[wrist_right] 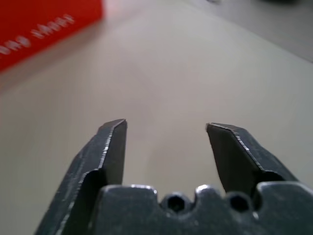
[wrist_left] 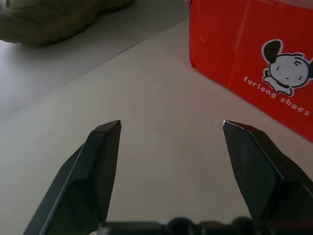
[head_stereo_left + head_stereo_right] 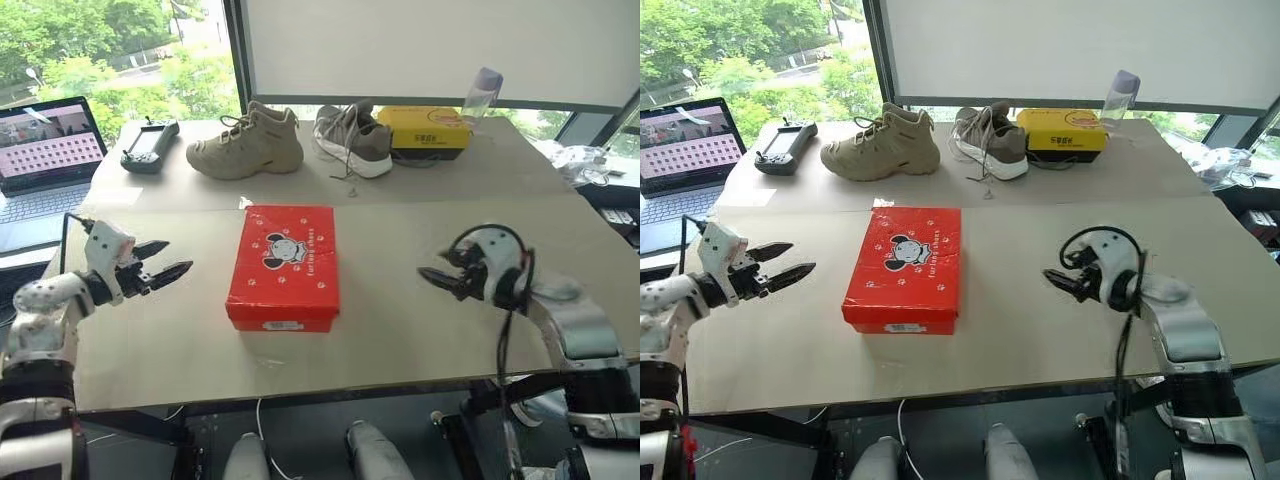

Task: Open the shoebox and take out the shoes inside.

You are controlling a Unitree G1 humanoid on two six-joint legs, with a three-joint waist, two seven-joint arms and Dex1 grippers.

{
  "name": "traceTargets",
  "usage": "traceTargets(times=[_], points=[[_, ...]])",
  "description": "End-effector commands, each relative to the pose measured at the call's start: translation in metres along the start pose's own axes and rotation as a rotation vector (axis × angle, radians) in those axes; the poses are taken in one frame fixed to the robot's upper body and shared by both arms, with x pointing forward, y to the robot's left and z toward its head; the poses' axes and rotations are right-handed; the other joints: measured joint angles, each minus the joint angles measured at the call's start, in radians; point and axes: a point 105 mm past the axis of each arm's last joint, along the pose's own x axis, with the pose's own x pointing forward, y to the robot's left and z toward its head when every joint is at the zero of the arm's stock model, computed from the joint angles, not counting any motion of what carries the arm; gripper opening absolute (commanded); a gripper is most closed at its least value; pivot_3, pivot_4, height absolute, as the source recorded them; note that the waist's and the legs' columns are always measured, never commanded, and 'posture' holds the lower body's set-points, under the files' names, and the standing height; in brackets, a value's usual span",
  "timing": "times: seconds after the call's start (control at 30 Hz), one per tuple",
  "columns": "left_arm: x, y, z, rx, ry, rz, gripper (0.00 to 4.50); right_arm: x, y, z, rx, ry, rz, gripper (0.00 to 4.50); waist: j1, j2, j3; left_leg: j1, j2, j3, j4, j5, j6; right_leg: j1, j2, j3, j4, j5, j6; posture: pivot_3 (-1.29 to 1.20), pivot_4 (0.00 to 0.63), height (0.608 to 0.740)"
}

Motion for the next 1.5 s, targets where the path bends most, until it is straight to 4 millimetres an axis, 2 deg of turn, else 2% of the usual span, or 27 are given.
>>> traceTargets(times=[0.03,0.07,0.1,0.13,0.2,0.23,0.33,0.4,0.53,0.63,0.7,0.87,1.03,1.13,1.33,1.5], points=[[0.002,0.002,0.002,0.044,0.049,-0.078,2.02,0.024,0.015,0.008,-0.102,0.014,0.116,1.76,0.001,0.0,0.0,0.0,0.0,0.0,0.001,0.0,0.0,0.0,0.0,0.0,0.0,0.0,0.0,0.0,0.15,0.685],[0.005,0.002,0.003,0.05,0.056,-0.093,1.53,0.034,0.019,0.011,-0.118,0.011,0.138,1.31,0.001,-0.001,0.001,-0.001,0.0,0.0,0.001,0.0,0.0,-0.001,0.0,0.0,0.0,0.0,0.0,0.0,0.15,0.685],[0.008,0.002,0.004,0.059,0.062,-0.107,1.38,0.044,0.021,0.013,-0.13,0.011,0.148,1.15,0.001,-0.001,0.001,-0.002,0.0,0.0,0.001,0.0,0.0,-0.001,0.0,0.0,0.0,0.0,0.0,0.0,0.15,0.685],[0.011,0.002,0.005,0.07,0.07,-0.121,0.84,0.051,0.022,0.013,-0.146,0.019,0.155,0.68,0.002,-0.002,0.002,-0.002,0.0,0.0,0.002,0.0,0.0,-0.001,0.0,-0.001,0.0,0.0,0.0,0.0,0.15,0.685],[0.018,0.0,0.004,0.101,0.088,-0.136,0.16,0.062,0.024,0.009,-0.187,0.052,0.169,0.04,0.003,-0.001,0.002,-0.006,0.0,-0.001,0.002,0.0,0.0,-0.004,0.0,-0.002,0.001,0.0,0.0,0.0,0.15,0.685],[0.024,-0.004,0.005,0.117,0.088,-0.158,0.02,0.067,0.025,0.006,-0.209,0.071,0.171,0.0,0.006,-0.001,0.002,-0.009,0.0,-0.002,0.003,0.001,0.001,-0.006,0.0,-0.003,0.001,0.001,0.0,0.0,0.15,0.685],[0.046,-0.027,0.01,0.156,0.06,-0.249,0.02,0.08,0.03,0.006,-0.236,0.081,0.178,0.0,0.027,-0.001,0.002,-0.013,0.0,-0.003,0.002,0.0,0.0,-0.01,0.0,-0.004,0.002,0.004,0.007,0.0,0.15,0.685],[0.068,-0.058,0.013,0.206,0.04,-0.348,0.02,0.086,0.041,0.009,-0.245,0.071,0.208,0.0,0.033,-0.001,0.002,-0.015,0.0,-0.004,0.002,0.0,-0.001,-0.013,0.0,-0.005,0.008,0.003,0.005,0.0,0.15,0.685],[0.093,-0.105,0.022,0.244,-0.023,-0.469,0.02,0.086,0.048,0.011,-0.251,0.064,0.227,0.0,0.042,-0.001,0.002,-0.015,0.0,-0.007,0.002,0.0,-0.001,-0.017,0.0,-0.01,0.019,0.0,-0.003,0.0,0.15,0.685],[0.105,-0.125,0.033,0.248,-0.073,-0.507,0.02,0.081,0.043,0.009,-0.254,0.074,0.214,0.0,0.053,-0.001,0.002,-0.015,0.0,-0.008,0.003,0.0,-0.001,-0.017,0.001,-0.011,0.02,-0.001,-0.002,0.0,0.15,0.685],[0.11,-0.133,0.037,0.252,-0.085,-0.522,0.02,0.077,0.037,0.007,-0.251,0.085,0.194,0.0,0.062,-0.001,0.002,-0.015,0.0,-0.008,0.006,0.0,-0.001,-0.015,0.001,-0.011,0.02,-0.004,0.004,0.0,0.15,0.685],[0.124,-0.136,0.038,0.249,-0.087,-0.515,0.02,0.067,0.02,-0.004,-0.24,0.125,0.146,0.0,0.067,-0.001,0.002,-0.015,0.0,-0.008,0.012,0.001,-0.002,-0.013,0.0,-0.01,0.02,-0.003,0.004,0.0,0.15,0.685],[0.129,-0.131,0.024,0.256,-0.038,-0.503,0.02,0.057,0.012,-0.014,-0.231,0.163,0.133,0.0,0.08,-0.001,0.002,-0.015,0.0,-0.009,0.014,0.001,-0.002,-0.012,0.0,-0.011,0.02,-0.003,0.004,0.0,0.15,0.685],[0.122,-0.123,0.019,0.262,-0.021,-0.489,0.02,0.051,0.013,-0.02,-0.245,0.193,0.169,0.0,0.081,-0.001,0.002,-0.015,0.0,-0.009,0.013,0.001,-0.002,-0.012,0.0,-0.011,0.02,-0.003,0.005,0.0,0.15,0.685],[0.096,-0.103,0.015,0.274,0.012,-0.448,0.02,0.034,0.012,-0.036,-0.281,0.291,0.261,0.0,0.081,-0.001,0.002,-0.015,0.0,-0.009,0.012,0.001,-0.002,-0.012,0.0,-0.011,0.02,-0.003,0.005,0.0,0.15,0.685],[0.075,-0.098,0.02,0.272,0.003,-0.412,0.02,0.028,0.021,-0.032,-0.258,0.268,0.352,0.0,0.085,-0.001,0.002,-0.015,0.0,-0.009,0.012,0.001,-0.002,-0.012,0.0,-0.011,0.02,-0.003,0.005,0.0,0.15,0.685]])
